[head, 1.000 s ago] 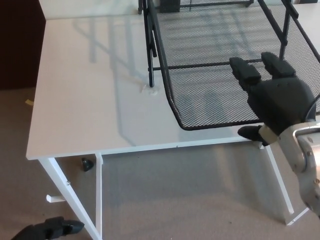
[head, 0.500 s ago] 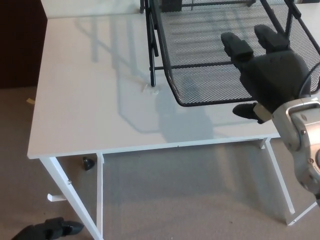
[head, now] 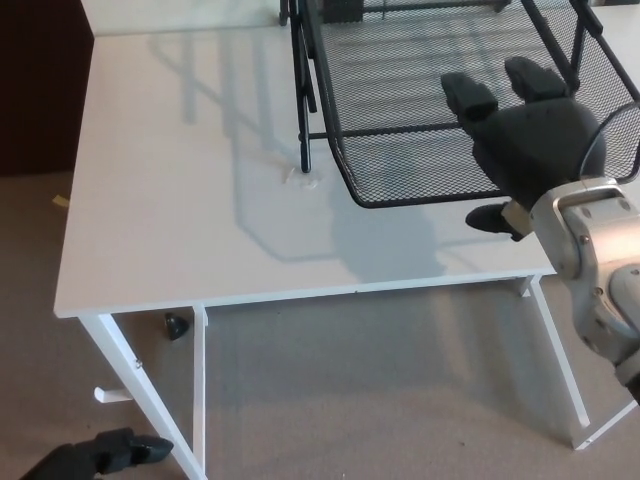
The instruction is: The robot walk towards a table in front and then pushes a layer of a file tray back to its original position using its right hand
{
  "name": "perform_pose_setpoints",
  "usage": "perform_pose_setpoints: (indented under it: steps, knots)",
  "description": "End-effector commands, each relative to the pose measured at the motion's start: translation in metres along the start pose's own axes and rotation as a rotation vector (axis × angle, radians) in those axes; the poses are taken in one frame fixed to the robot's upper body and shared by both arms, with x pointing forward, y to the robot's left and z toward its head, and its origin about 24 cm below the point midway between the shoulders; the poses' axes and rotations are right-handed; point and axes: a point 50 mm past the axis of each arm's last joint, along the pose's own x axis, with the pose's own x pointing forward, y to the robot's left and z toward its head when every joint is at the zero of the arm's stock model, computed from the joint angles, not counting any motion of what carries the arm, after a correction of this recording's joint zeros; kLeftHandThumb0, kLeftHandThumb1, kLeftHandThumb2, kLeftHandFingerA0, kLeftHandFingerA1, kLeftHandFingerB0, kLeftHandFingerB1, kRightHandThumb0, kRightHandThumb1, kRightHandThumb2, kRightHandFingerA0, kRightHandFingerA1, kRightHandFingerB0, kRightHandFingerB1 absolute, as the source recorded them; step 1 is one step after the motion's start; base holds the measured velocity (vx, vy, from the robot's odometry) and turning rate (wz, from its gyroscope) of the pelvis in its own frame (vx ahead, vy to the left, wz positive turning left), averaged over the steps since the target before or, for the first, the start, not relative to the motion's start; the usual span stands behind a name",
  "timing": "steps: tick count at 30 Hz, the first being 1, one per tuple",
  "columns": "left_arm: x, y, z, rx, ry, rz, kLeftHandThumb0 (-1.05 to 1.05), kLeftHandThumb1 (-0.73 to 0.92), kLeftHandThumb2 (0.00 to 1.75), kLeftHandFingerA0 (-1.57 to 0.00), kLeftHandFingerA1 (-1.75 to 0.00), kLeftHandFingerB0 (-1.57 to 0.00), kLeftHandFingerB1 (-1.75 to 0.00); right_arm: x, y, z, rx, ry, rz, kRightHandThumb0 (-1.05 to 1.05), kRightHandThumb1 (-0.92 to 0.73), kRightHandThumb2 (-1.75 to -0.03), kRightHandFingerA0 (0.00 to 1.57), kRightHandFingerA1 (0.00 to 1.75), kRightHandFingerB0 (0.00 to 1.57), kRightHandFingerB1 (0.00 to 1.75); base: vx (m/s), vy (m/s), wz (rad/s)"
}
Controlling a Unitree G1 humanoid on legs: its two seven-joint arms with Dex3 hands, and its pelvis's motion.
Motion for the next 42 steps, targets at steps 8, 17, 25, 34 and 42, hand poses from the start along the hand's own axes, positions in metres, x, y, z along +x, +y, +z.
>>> perform_pose_setpoints:
  steps: [8, 17, 25, 34, 42]
  knots:
    - [-0.002, 0.002, -0.001, 0.021, 0.016, -0.011, -0.22, 0.65, 0.59, -0.54, -0.44, -0.35, -0.36, 0.012, -0.021, 0.0, 0.024, -0.013, -0.043, -0.72, -0.46, -0.77, 0.0, 0.0, 0.0, 0.04, 0.0, 0.0, 0.0]
    - [-0.002, 0.004, 0.0, 0.046, 0.008, -0.015, -0.23, 0.65, 0.59, -0.57, -0.45, -0.36, -0.37, 0.021, -0.041, 0.01, 0.003, -0.035, -0.088, -0.74, -0.46, -0.78, 0.0, 0.0, 0.0, 0.03, 0.0, 0.0, 0.0]
    - [-0.002, 0.002, 0.003, 0.05, -0.001, -0.021, -0.21, 0.64, 0.59, -0.58, -0.45, -0.36, -0.37, 0.03, -0.036, 0.008, 0.018, -0.004, -0.034, -0.7, -0.44, -0.78, 0.0, 0.03, 0.0, 0.06, 0.0, 0.0, 0.0]
    - [-0.001, 0.003, 0.007, 0.078, -0.022, -0.021, -0.22, 0.65, 0.59, -0.59, -0.46, -0.36, -0.37, 0.042, -0.034, -0.002, 0.016, 0.046, 0.012, -0.7, -0.44, -0.78, 0.0, 0.03, 0.0, 0.07, 0.0, 0.0, 0.0]
    - [-0.001, 0.003, 0.008, 0.069, -0.027, -0.018, -0.2, 0.65, 0.59, -0.6, -0.46, -0.36, -0.37, 0.048, -0.045, -0.006, 0.012, 0.059, -0.019, -0.7, -0.44, -0.78, 0.0, 0.04, 0.0, 0.07, 0.0, 0.0, 0.0]
